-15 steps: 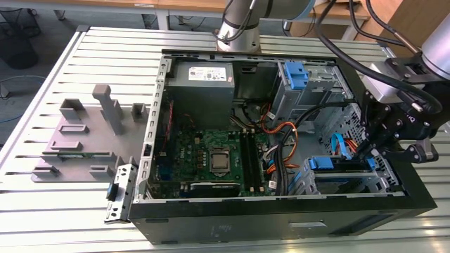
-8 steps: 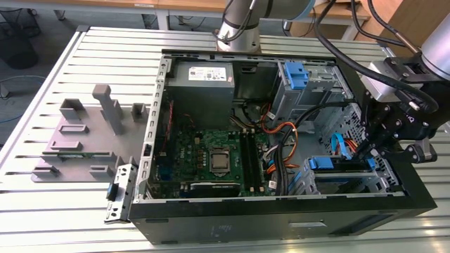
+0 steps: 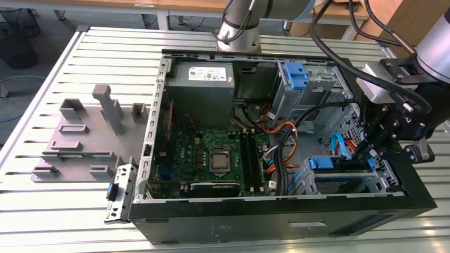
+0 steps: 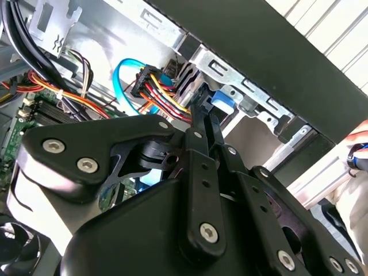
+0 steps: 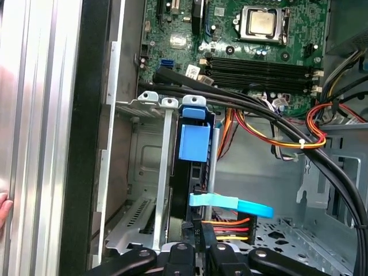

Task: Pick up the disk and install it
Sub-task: 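Insert the second disk wire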

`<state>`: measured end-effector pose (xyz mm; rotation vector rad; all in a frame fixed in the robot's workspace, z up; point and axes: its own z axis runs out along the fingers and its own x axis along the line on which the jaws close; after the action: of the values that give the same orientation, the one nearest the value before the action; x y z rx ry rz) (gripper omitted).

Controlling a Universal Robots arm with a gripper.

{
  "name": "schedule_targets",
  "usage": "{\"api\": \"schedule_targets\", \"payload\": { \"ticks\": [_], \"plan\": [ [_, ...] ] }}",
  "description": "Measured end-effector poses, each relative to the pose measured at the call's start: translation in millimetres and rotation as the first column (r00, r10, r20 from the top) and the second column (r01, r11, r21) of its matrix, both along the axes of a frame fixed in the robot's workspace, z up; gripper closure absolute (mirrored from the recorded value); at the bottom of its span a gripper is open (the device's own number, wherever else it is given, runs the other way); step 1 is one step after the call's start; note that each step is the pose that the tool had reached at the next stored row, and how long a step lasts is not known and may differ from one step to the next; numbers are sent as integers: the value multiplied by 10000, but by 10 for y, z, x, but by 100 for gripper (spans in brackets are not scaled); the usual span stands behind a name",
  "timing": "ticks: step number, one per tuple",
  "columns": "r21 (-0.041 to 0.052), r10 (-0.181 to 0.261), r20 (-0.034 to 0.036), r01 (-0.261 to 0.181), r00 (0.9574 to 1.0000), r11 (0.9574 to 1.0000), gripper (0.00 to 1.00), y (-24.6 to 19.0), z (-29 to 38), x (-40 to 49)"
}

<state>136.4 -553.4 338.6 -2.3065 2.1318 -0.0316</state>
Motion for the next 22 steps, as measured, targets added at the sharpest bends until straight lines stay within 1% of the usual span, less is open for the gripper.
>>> {"api": "schedule_targets", "payload": {
  "ticks": [2,6,11,18,22],
  "plan": [
    [2,-2,24,2,10000,10000,83,0,-5,-18],
    [-2,-45,28,45,10000,10000,83,0,-11,-21],
    [-3,-302,28,302,9995,9995,83,-2,-22,-22],
    [0,-314,30,314,9995,9995,83,-1,-25,-22],
    [0,-313,54,313,9995,9995,83,-2,-31,-29]
  ]
}}
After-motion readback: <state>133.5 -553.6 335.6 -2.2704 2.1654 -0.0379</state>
